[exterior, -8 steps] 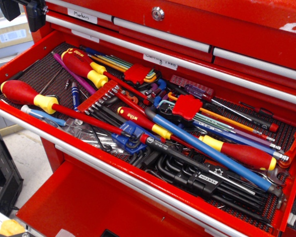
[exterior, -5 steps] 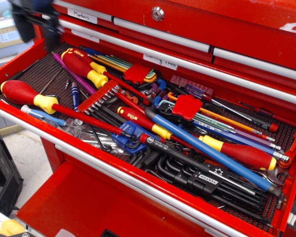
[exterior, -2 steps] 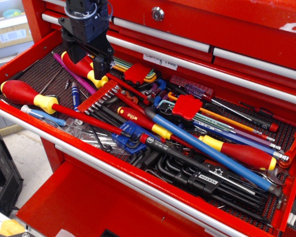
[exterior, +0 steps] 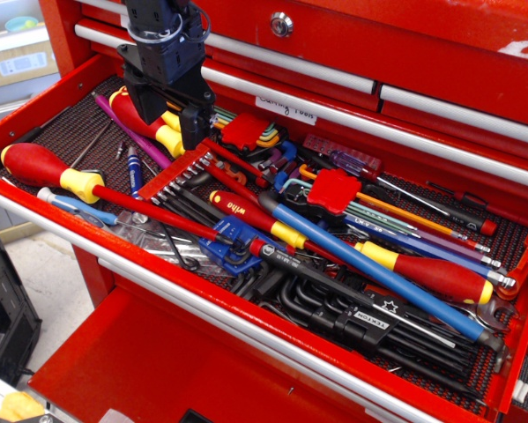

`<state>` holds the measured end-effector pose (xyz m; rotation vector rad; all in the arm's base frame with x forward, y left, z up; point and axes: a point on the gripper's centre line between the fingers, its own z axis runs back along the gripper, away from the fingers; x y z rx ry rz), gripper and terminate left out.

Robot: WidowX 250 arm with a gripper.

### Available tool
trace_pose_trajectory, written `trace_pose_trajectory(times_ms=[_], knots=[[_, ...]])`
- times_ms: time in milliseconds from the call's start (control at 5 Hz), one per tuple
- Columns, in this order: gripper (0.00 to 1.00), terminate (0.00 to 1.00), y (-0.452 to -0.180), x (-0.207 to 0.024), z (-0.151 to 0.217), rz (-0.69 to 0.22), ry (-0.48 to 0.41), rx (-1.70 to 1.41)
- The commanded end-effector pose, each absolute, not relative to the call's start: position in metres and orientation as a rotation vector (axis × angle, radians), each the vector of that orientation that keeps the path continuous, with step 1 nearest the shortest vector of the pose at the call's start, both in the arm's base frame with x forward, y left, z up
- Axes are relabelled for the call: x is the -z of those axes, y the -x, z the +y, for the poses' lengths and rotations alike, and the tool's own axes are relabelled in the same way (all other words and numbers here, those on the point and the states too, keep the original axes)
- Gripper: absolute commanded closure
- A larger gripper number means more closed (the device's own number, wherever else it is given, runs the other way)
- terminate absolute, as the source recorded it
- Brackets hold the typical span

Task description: Pick up bit holder

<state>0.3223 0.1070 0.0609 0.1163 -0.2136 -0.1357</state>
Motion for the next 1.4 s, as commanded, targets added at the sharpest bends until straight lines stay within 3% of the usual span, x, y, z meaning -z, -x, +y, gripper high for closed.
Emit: trace_pose_trajectory(times_ms=[0, 800, 1000, 1200], knots=[[0.0, 0.0, -0.326, -0.047, 0.115, -0.279, -0.137, 0.163], [0.0, 0.0, -0.324, -0.011, 0.119, -0.316, -0.053, 0.168], [1.0, 0.0, -0.324, -0.007, 0.119, -0.314, -0.038, 0.142], [1.0, 0.0, -0.324, -0.011, 0.118, -0.304, -0.044, 0.137]])
